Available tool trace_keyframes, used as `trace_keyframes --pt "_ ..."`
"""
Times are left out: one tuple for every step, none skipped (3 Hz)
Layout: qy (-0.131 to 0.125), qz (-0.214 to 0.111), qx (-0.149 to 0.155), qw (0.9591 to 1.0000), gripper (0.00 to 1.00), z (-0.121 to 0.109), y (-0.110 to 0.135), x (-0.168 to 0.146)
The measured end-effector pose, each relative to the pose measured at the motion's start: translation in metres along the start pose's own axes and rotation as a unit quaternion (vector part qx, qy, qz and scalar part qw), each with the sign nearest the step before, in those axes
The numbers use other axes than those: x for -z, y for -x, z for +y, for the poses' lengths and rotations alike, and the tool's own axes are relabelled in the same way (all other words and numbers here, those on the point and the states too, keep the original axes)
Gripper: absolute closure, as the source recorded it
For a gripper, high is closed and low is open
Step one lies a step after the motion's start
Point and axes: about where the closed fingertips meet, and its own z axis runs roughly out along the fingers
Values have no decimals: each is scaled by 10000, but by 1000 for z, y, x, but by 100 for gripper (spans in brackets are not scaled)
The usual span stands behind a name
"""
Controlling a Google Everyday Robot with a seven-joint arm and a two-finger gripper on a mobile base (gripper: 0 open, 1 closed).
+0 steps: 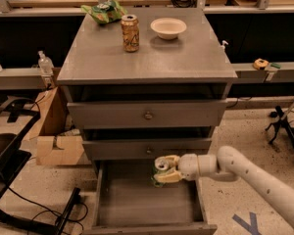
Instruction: Pick green can from bottom drawer and place on counter
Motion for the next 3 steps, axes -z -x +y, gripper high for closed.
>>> trace_keyframes --pt "174 -70 -94 9998 100 31 67 17" --pt "-148 -275 -263 9992 100 25 124 56" --pt "-676 -451 -315 9962 100 2 189 93"
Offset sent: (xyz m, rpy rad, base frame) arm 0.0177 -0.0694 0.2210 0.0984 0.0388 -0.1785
